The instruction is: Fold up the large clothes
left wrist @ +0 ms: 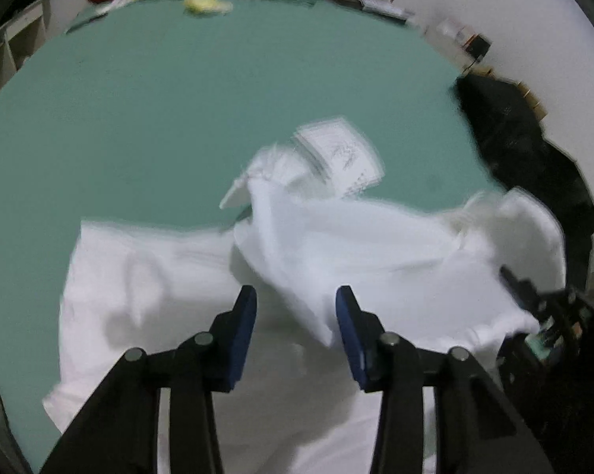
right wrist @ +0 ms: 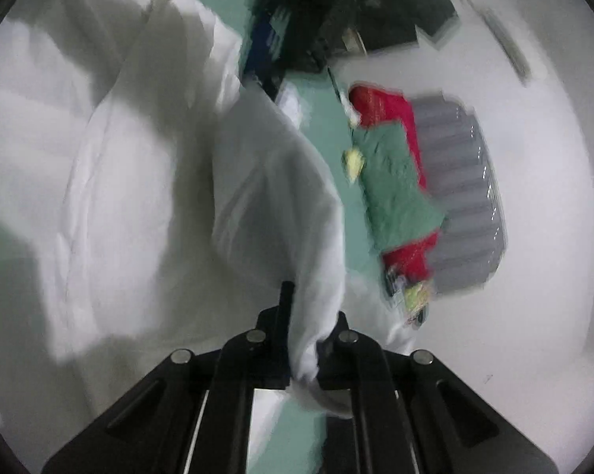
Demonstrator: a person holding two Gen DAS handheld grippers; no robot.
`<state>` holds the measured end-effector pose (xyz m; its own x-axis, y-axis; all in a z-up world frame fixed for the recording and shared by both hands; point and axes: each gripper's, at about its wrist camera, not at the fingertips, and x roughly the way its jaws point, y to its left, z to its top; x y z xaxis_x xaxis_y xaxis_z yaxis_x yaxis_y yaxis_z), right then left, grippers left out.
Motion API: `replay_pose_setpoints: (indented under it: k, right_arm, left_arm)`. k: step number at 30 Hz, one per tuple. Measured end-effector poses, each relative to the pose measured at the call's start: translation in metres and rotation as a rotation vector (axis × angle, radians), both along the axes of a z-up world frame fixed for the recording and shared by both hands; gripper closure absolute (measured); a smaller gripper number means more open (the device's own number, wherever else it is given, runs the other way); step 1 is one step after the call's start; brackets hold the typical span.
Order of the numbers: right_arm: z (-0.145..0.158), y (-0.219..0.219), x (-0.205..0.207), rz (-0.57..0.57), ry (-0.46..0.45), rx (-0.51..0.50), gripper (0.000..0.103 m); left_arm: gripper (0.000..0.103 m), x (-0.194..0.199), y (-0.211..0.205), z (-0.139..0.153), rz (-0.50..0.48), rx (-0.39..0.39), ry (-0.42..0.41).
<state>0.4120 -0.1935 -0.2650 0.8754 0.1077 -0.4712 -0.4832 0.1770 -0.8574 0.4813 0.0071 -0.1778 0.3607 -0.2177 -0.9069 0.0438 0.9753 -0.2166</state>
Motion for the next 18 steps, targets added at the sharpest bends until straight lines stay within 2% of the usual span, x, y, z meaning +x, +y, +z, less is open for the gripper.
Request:
replay_pose_setpoints:
  k: [2,3,5,7,9,11,12,14,16,18]
  right_arm:
    - [-0.018,-0.007,-0.013,-0.015,0.036,0.023,0.092]
    - [-0.026,-0.011,-0.019,-0.032,0.054,0.022,0.085]
    - [-0.023,-0.020,-0.029,-0.092,0.075,0.075,0.085]
    - [-0.005,-0.040,-0.028,-0.163,0.189,0.186,0.077]
    - [0.015,-0.060,-0.028,-0.191,0.292,0.330,0.058]
    - [0.040,-0.081,-0.031,-0.169,0.421,0.515,0.045]
    - [0.056,-0.093,-0.032,-0.162,0.447,0.641,0.045]
    - [0.081,-0.101,-0.029,-0.187,0.416,0.779,0.045]
    - [0.096,-0.104,0.000,-0.295,0.360,0.852,0.045]
    - [0.097,-0.110,0.034,-0.390,0.423,0.930,0.045]
  left_arm:
    - [0.062,-0.010,0.007,-0.023,0.001,-0.008,0.055]
    - [0.062,-0.016,0.010,-0.029,0.002,-0.022,0.061]
    - [0.062,-0.027,0.011,-0.024,-0.007,-0.014,0.021]
    - [0.062,-0.036,0.011,-0.018,-0.007,-0.010,0.007]
    - [0.062,-0.043,0.009,-0.014,-0.015,0.002,-0.011]
    - [0.067,-0.051,0.010,-0.013,-0.029,0.013,-0.027]
    - [0.071,-0.053,0.011,-0.012,-0.035,0.021,-0.036]
    - [0.075,-0.053,0.013,-0.011,-0.038,0.029,-0.050]
    - [0.084,-0.050,0.014,-0.010,-0.037,0.032,-0.064]
    - [0.092,-0.049,0.013,-0.008,-0.037,0.039,-0.087]
